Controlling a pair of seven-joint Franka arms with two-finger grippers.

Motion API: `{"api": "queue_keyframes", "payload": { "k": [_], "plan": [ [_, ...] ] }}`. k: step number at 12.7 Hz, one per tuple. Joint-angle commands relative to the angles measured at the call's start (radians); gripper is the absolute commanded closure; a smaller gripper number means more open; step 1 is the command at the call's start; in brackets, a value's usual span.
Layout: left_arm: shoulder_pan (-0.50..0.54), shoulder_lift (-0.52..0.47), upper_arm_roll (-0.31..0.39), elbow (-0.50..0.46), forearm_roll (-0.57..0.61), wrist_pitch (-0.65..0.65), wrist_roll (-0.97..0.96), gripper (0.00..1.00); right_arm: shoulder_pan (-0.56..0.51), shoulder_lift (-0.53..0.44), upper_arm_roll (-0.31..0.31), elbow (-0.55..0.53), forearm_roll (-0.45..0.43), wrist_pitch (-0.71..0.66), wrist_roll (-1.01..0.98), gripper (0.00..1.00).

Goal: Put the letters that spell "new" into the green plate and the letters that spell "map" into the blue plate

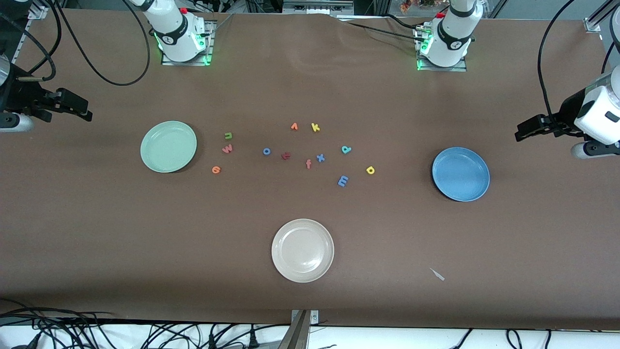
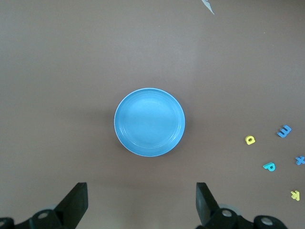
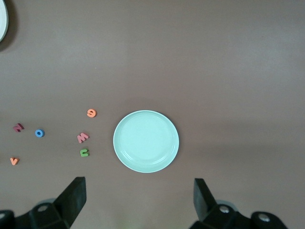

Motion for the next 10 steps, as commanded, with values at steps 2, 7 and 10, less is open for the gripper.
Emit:
{"api": "queue_keyframes", "payload": {
  "k": [2,7,10],
  "plan": [
    [0.002,-0.010,-0.003,-0.010,0.022,0.008,0.018,0.00,0.002,-0.026,0.006,-0.021,0.002,-0.004,0.011,0.00],
    [0.001,-0.004,-0.003,-0.008,0.021,0.008,0.018,0.00,0.031,0.000,0.010,-0.018,-0.006,-0.052,0.008,0.00],
    [-0.016,0.092,-0.003,0.015,0.010,0.007,0.013,0.00,0.037,0.071,0.010,-0.029,-0.004,-0.093,0.011,0.00]
  ]
}}
